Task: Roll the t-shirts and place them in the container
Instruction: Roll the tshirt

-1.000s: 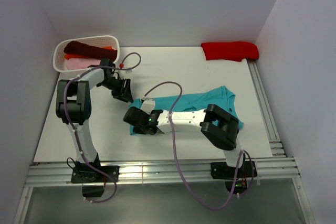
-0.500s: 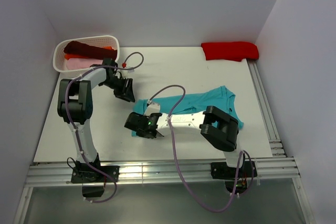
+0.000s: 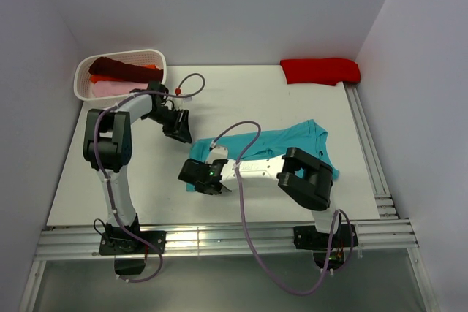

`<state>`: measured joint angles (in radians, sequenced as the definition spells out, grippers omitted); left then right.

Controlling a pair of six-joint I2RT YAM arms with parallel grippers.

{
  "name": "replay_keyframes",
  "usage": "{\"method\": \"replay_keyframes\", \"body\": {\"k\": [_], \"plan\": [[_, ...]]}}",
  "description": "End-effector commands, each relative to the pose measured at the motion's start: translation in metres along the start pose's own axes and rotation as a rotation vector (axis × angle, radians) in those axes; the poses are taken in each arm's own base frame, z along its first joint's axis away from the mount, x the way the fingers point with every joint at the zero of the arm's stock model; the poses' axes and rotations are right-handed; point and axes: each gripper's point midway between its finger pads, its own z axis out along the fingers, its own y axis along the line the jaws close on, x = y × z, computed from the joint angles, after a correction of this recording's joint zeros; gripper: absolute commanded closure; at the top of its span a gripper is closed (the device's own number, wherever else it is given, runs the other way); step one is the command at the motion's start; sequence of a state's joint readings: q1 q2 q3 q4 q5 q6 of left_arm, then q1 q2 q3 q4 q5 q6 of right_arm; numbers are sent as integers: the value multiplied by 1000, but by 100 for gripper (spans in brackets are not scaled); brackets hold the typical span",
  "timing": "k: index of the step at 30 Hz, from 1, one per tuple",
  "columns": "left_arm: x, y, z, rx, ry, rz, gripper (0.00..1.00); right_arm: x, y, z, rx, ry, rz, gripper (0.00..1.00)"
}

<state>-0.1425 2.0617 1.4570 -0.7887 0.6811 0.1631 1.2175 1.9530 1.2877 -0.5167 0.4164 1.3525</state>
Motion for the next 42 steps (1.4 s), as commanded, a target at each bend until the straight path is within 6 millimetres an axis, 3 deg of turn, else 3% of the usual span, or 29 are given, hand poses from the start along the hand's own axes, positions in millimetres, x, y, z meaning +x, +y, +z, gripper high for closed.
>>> {"method": "replay_keyframes", "body": {"k": [1, 6, 13, 18, 23, 27, 34, 36, 37, 38, 42], "plan": [[-13, -14, -3, 35, -22, 40, 54, -10, -11, -7, 9, -23, 30, 92], [-17, -15, -7, -3, -53, 48, 52, -14, 0, -10, -57, -26, 36, 87], [-7, -18, -5, 12, -27, 46, 53, -21, 19, -8, -95, -20, -5, 80], [-14, -19, -16, -4, -56, 50, 54, -34, 40, -28, -204, -47, 9, 70], [-34, -9, -43, -67, -139, 49, 51, -46, 47, -36, -217, -73, -13, 72], [-42, -9, -63, -81, -182, 59, 50, -52, 64, -38, -261, -85, -19, 71], [-44, -7, -95, -56, -225, 43, 50, -64, 110, -25, -404, -35, -33, 71], [-44, -7, -102, -59, -237, 48, 50, -61, 122, -12, -443, 9, -30, 75], [-41, -1, -110, -62, -245, 25, 51, -67, 137, -16, -468, 4, -32, 76], [-40, -1, -114, -67, -252, 36, 51, -58, 137, -4, -450, 30, -50, 79], [-35, 2, -125, -88, -265, 36, 51, -45, 159, 1, -502, 73, -91, 80]]}}
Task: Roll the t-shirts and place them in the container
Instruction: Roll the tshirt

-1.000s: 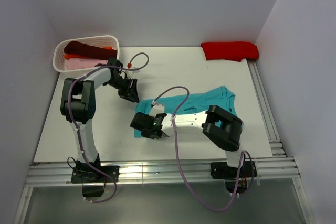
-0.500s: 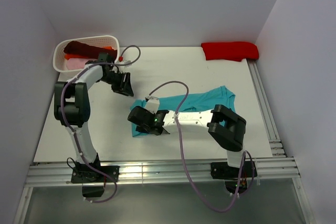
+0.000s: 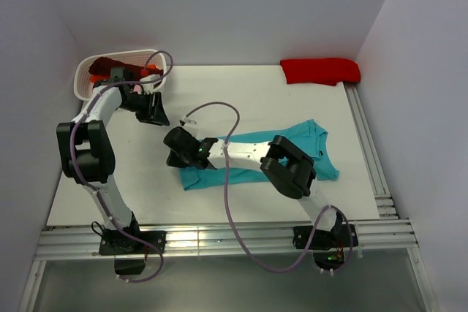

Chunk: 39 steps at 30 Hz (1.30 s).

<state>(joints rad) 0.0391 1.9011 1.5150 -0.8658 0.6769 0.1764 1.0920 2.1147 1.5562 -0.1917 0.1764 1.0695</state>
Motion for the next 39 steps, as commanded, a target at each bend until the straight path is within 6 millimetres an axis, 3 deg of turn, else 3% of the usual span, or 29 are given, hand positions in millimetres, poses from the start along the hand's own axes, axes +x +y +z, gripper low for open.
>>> {"method": "replay_keyframes", "body": {"k": [1, 3, 5, 9, 11, 15, 20, 24, 26, 27, 29, 39], "plan": [[-11, -15, -29, 8, -64, 68, 50, 6, 33, 1, -95, 34, -44, 79], [-9, -12, -32, -6, -64, 75, 49, 5, 12, -1, -14, -3, -39, 77], [-8, -11, -33, -13, -60, 75, 49, -9, 13, -19, -36, -50, -14, 73], [-8, -10, -33, -16, -60, 70, 49, -31, -25, -34, 24, -107, 10, 66], [-7, -10, -33, -19, -58, 67, 49, -48, -28, -41, 18, -140, 22, 63], [-8, -8, -33, -28, -55, 66, 49, -67, -40, -36, 58, -161, 2, 60], [-6, -5, -32, -40, -39, 61, 50, -82, -54, -15, 95, -150, -11, 52], [-6, -4, -33, -48, -39, 64, 50, -89, -44, -4, 56, -134, -21, 49], [-6, -4, -33, -47, -36, 61, 50, -85, -48, 7, 78, -109, -29, 48], [-7, -4, -33, -47, -37, 64, 50, -89, -38, 7, 56, -105, -30, 48], [-7, -4, -33, -47, -36, 63, 50, -82, -37, 16, 47, -78, -31, 49], [-5, -5, -34, -48, -32, 65, 51, -74, -23, 27, 11, -31, -47, 51]]}}
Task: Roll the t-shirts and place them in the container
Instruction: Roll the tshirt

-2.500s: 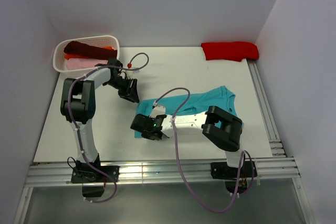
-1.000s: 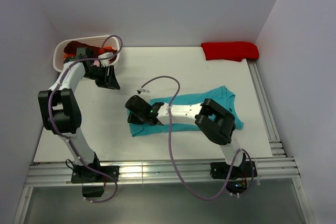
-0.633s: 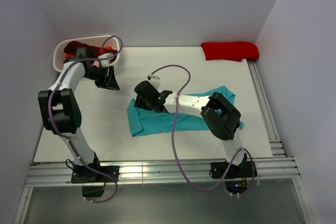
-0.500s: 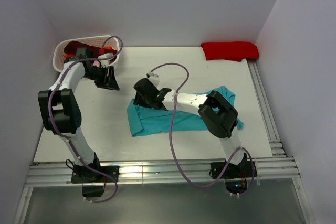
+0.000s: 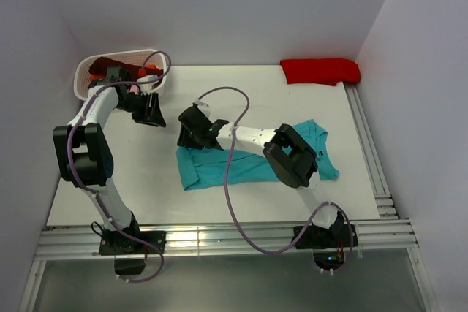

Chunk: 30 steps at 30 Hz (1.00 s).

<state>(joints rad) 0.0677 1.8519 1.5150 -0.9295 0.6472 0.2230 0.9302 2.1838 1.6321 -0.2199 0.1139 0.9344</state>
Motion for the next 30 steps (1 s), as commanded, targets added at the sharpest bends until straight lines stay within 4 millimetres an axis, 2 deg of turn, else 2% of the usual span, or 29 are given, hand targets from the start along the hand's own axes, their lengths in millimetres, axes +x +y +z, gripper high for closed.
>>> {"method": "replay_keyframes", "body": {"k": [1, 3, 8, 11, 12, 20, 26, 30], "plan": [[-12, -6, -13, -11, -38, 50, 51, -6, 23, -2, -60, 2, -23, 52], [-12, -7, -13, -11, -36, 46, 51, -6, 31, -1, -77, 7, -29, 56], [-12, -7, -14, -14, -35, 49, 52, 1, 53, -1, -127, 49, -53, 57], [-12, -8, -15, -10, -35, 48, 52, 4, 57, 8, -138, 58, -54, 57], [-12, -8, -16, -12, -35, 49, 52, 15, 58, 11, -149, 95, -60, 57], [-10, -5, -15, -23, -28, 47, 52, 31, 83, 19, -220, 132, -57, 57], [-7, 2, -10, -35, -10, 38, 51, 28, 105, 15, -283, 129, -47, 56], [-2, 12, -5, -69, 4, 32, 50, 21, 99, 7, -270, 96, -51, 55]]}}
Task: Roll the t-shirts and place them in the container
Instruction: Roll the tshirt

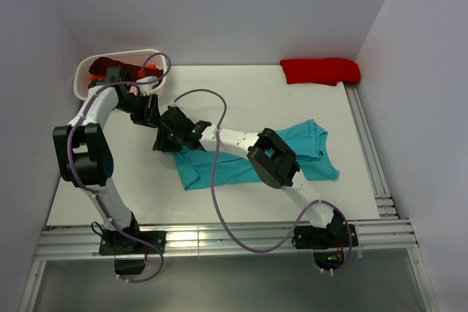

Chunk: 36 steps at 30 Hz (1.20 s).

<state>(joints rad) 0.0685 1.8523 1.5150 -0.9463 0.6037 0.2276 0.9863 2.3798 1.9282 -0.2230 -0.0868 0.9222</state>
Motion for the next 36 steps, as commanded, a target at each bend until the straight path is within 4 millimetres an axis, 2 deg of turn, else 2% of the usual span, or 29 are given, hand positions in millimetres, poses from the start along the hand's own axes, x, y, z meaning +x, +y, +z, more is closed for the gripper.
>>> {"method": "replay_keyframes", "body": {"k": [1, 2, 5, 6, 7, 8, 9, 10, 11, 13, 16, 20, 21, 24, 36], "plan": [[-6, 7, -4, -36, -20, 34, 50, -14, 19, -16, -41, -56, -17, 55], [-5, 10, -4, -39, -18, 25, 49, -23, 24, -25, -44, -85, -19, 55], [4, 11, -2, 4, 5, -3, 46, -27, 23, -44, -32, -121, -21, 55], [6, 9, -1, 20, 11, -6, 44, -31, 17, -50, 2, -148, -18, 55], [11, 5, 1, 52, 20, -11, 43, -26, 4, -52, 43, -148, -15, 55], [17, 3, 3, 72, 39, -20, 42, -35, 4, -66, 60, -190, -15, 55], [23, 1, 5, 94, 54, -11, 39, -36, -1, -72, 81, -199, -14, 55], [26, -2, 6, 114, 63, -13, 39, -30, -15, -74, 120, -196, -12, 55], [30, -5, 9, 139, 80, -24, 38, -34, -13, -86, 120, -215, -11, 55], [33, -5, 11, 150, 88, -31, 36, -31, -22, -97, 146, -227, -11, 54], [37, -4, 16, 154, 102, -57, 36, -27, -34, -104, 177, -236, -7, 54], [41, 2, 25, 123, 103, -108, 35, -21, -57, -101, 259, -234, 3, 57], [44, 5, 29, 112, 105, -116, 35, -23, -56, -100, 265, -242, 0, 57], [51, 7, 36, 104, 117, -148, 36, -22, -71, -91, 322, -239, -5, 58], [44, 15, 54, 67, 93, -207, 34, -17, -78, -60, 303, -193, 10, 57]]}}
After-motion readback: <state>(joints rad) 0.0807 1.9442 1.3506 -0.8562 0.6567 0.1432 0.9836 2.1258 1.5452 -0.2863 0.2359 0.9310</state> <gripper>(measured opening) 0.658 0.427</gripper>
